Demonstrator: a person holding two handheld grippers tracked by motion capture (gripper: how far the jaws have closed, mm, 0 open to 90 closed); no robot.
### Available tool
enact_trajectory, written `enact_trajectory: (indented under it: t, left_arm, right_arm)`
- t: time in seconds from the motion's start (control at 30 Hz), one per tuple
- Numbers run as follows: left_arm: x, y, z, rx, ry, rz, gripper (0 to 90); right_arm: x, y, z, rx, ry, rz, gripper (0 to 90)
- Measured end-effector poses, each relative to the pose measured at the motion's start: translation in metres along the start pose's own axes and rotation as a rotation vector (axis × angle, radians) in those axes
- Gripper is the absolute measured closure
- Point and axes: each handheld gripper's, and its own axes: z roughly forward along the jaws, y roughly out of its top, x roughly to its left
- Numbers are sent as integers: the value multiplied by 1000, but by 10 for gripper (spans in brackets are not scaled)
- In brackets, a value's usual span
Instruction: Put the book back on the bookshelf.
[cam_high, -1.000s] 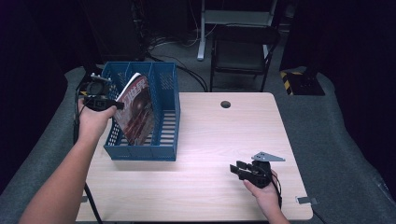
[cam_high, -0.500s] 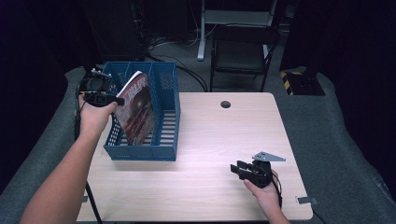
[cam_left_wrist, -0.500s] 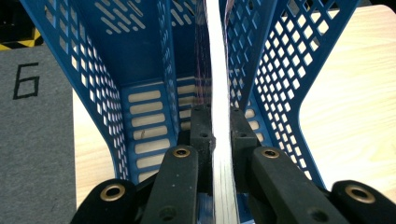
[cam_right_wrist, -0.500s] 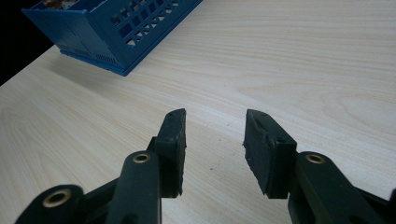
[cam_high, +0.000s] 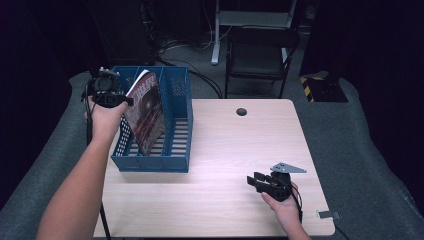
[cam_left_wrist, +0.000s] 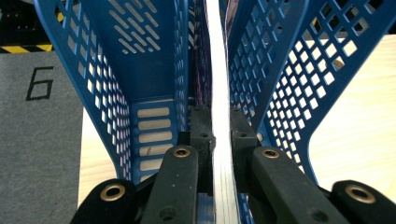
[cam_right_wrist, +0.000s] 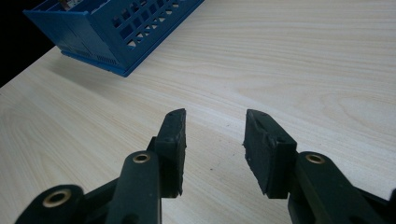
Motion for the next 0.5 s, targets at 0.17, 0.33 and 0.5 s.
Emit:
enact_trajectory:
  t: [0.17,0.33,0.5]
  left_arm:
    - [0,1,5,-28,13,-19,841]
    - [-2,2,8,-42,26,-25,841]
    - [-3,3,13,-51,39,-32,841]
  right_arm:
    - [0,0,-1,-1,2,10,585]
    - [-1,0,-2,-5,4,4,586]
    - [-1,0,-3,-7,5,2,586]
